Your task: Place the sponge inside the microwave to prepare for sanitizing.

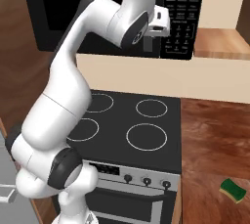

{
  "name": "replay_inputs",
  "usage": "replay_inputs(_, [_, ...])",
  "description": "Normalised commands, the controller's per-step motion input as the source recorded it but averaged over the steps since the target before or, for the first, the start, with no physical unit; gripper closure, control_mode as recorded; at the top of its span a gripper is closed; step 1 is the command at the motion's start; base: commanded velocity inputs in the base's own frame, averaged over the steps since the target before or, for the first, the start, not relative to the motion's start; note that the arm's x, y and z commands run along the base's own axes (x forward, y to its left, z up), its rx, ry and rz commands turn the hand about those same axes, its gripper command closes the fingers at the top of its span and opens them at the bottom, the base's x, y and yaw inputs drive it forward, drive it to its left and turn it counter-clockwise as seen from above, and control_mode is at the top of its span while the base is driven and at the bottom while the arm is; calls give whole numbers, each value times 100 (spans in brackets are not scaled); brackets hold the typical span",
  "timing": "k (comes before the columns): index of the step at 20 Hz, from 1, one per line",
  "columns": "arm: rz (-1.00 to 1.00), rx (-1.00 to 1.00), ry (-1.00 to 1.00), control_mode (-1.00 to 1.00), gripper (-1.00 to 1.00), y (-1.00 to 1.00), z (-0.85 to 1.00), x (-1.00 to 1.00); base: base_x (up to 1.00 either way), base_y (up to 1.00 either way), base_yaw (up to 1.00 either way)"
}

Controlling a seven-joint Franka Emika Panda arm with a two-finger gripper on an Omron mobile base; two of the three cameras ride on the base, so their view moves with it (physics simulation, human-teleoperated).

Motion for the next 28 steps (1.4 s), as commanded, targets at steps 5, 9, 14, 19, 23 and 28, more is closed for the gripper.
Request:
replay_inputs(5, [0, 6, 0, -100, -100, -1, 10, 43, 0, 0, 0])
replay_inputs(9, [2, 3, 0, -100, -100, 0, 10, 51, 0, 0, 0])
replay_inputs(14, [5, 2, 0, -100, -100, -10, 11, 47, 0, 0, 0])
replay_inputs(19, [6, 0, 0, -100, -100, -21, 7, 37, 0, 0, 0])
replay_inputs(23, [8, 0, 0, -100, -100, -24, 5, 34, 0, 0, 0])
replay_inputs(28, [6, 0, 0, -100, -100, -7, -1, 38, 0, 0, 0])
